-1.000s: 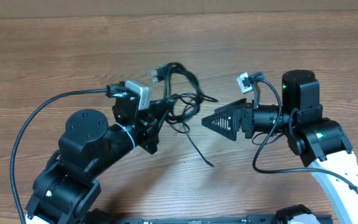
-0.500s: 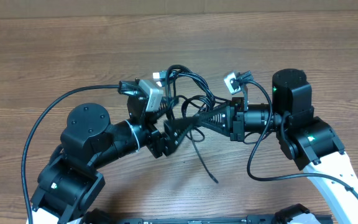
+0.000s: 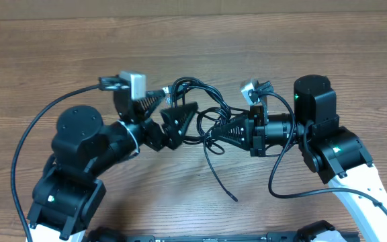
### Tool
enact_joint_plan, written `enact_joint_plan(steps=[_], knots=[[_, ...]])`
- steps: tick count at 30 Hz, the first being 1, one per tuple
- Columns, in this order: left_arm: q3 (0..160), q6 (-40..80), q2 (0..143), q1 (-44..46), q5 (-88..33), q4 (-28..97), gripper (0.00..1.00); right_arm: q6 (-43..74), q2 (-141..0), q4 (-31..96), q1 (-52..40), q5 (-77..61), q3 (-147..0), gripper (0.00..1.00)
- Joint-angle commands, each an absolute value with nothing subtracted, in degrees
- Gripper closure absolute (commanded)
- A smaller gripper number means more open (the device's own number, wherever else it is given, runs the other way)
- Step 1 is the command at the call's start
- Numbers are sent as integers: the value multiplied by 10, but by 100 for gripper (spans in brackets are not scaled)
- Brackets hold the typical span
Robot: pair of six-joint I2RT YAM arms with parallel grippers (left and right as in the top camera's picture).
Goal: Untangle cables
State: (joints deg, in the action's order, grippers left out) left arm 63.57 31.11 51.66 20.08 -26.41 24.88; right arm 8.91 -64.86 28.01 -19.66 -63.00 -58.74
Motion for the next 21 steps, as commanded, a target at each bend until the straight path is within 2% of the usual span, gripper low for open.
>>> enact_joint_plan(steps=[1, 3, 7, 9, 12, 13, 14, 15, 17, 18, 20, 21], knots=[[644, 343, 516, 191, -285, 249, 1, 70, -639, 274, -199, -651, -592, 96], [644, 343, 517, 191, -295, 251, 7, 70, -639, 271, -199, -655, -592, 96], [644, 343, 517, 192, -317, 250, 37, 70, -639, 268, -199, -662, -592, 96], [644, 343, 520, 192, -336, 251, 39, 70, -639, 264, -199, -662, -592, 96], [644, 343, 531, 192, -358, 251, 56, 70, -639, 260, -199, -679, -592, 96], [644, 343, 536, 192, -361, 251, 66, 70, -639, 260, -199, -679, -592, 96], [644, 343, 541, 192, -361, 250, 87, 70, -639, 261, -199, -679, -592, 96], [644, 343, 543, 192, -361, 250, 96, 70, -639, 262, -199, -679, -592, 96], [644, 343, 544, 192, -361, 247, 96, 70, -639, 267, -199, -678, -592, 96], [644, 343, 543, 192, -361, 243, 96, 70, -639, 268, -199, -675, -592, 91], [644, 343, 542, 191, -350, 237, 96, 83, -639, 293, -199, -619, -592, 39], [644, 343, 542, 191, -344, 237, 96, 102, -639, 307, -199, -583, -592, 25]])
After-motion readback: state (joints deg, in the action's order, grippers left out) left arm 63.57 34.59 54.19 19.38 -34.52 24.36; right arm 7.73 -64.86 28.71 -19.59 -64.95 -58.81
